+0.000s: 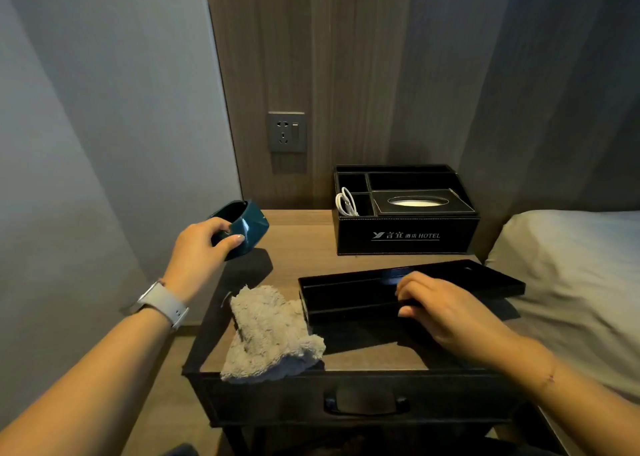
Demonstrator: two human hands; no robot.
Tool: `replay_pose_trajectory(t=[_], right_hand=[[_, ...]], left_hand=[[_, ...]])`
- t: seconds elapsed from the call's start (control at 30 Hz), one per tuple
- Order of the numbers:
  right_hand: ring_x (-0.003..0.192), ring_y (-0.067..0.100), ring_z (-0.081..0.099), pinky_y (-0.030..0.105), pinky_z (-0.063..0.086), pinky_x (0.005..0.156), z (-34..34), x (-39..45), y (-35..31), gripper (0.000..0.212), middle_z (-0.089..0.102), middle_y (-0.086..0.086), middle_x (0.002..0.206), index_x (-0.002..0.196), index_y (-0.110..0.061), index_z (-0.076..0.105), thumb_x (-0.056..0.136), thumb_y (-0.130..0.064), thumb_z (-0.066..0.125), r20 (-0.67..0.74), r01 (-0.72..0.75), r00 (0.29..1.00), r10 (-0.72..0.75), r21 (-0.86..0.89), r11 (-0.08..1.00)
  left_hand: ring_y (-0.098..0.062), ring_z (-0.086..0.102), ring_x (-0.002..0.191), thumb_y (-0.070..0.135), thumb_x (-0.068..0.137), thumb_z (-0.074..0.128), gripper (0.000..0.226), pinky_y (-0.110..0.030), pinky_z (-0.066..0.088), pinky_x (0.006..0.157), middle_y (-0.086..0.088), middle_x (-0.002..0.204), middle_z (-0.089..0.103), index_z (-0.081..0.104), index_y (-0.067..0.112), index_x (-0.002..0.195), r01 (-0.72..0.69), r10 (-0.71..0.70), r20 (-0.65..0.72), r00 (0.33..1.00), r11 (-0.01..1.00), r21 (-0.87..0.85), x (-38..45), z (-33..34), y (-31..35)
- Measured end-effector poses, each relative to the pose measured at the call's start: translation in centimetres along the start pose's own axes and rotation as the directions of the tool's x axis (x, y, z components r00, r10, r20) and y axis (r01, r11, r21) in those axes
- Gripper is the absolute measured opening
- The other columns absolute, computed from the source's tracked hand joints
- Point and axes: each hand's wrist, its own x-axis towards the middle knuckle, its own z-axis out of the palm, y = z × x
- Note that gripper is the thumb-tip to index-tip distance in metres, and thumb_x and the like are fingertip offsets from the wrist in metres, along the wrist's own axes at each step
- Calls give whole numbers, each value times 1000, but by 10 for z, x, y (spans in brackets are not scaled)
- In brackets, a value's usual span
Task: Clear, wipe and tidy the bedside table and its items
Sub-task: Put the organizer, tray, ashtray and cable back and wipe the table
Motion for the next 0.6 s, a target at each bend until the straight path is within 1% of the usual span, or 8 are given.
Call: replay_pose_trajectory(t=[0.07, 0.17, 0.27, 0.37, 0.43, 0.5, 0.57, 0.6], right_hand=[[91, 3, 57, 25, 52, 78, -18, 9, -9, 35, 56, -10, 107, 111, -24, 53, 91, -47, 37, 18, -48, 999, 47, 28, 998], [91, 5, 56, 25, 51, 80, -45, 35, -25, 32, 54, -11, 103, 118, -24, 49, 95, -45, 40, 57, -74, 995, 77, -58, 996], [82, 7, 57, 29, 53, 73, -61, 65, -40, 27, 58, -8, 97, 109, -26, 49, 92, -47, 47, 75, -61, 995, 71, -119, 991], [75, 4, 54, 24, 50, 64, -76, 88, -54, 17, 59, -7, 90, 97, -29, 48, 90, -41, 58, 58, -64, 996, 73, -154, 986], [74, 4, 55, 20, 44, 59, -91, 100, -66, 15, 59, -9, 88, 94, -29, 48, 89, -34, 62, 17, -66, 998, 67, -73, 995], [76, 9, 59, 26, 48, 60, -108, 112, -80, 14, 61, -6, 86, 93, -23, 54, 88, -32, 63, -30, -14, 999, 16, 52, 999], [80, 14, 64, 33, 54, 67, -121, 127, -93, 18, 64, -2, 88, 98, -15, 60, 88, -30, 64, -84, 55, 996, -41, 178, 982], [83, 13, 65, 32, 55, 70, -125, 137, -99, 19, 65, -1, 90, 100, -14, 61, 88, -28, 64, -106, 86, 992, -63, 230, 969]], left_hand=[[-19, 57, 92, 29, 89, 64, 14, -32, 42, 74, 0, 98, 64, 65, 17, 96, 5, -5, -2, 1000, 1000, -21, -14, -20, -5], [-18, 57, 90, 28, 91, 62, 13, -34, 46, 73, 0, 98, 62, 63, 17, 97, 84, -94, -61, 994, 987, -139, -35, -32, -5], [-18, 58, 91, 23, 93, 59, 16, -29, 49, 71, -4, 99, 62, 63, 11, 103, 136, -178, -101, 979, 934, -329, -54, -29, -7], [-11, 59, 91, 18, 94, 57, 12, -18, 45, 68, -2, 99, 62, 61, 12, 104, 133, -220, -124, 967, 860, -493, -69, -23, -16], [-4, 58, 90, 17, 95, 56, 11, -17, 45, 69, 0, 99, 62, 59, 15, 105, 125, -248, -156, 956, 827, -548, -78, -18, -25], [-1, 56, 90, 18, 95, 56, 11, -21, 46, 73, 1, 99, 61, 59, 16, 105, 127, -286, -192, 939, 806, -577, -86, -13, -37], [-5, 56, 92, 20, 95, 56, 12, -28, 48, 79, -1, 102, 61, 58, 16, 107, 146, -318, -218, 923, 812, -565, -92, -9, -52], [-11, 56, 95, 22, 95, 56, 14, -31, 49, 81, -3, 105, 61, 59, 16, 108, 165, -332, -220, 917, 819, -549, -93, -9, -59]])
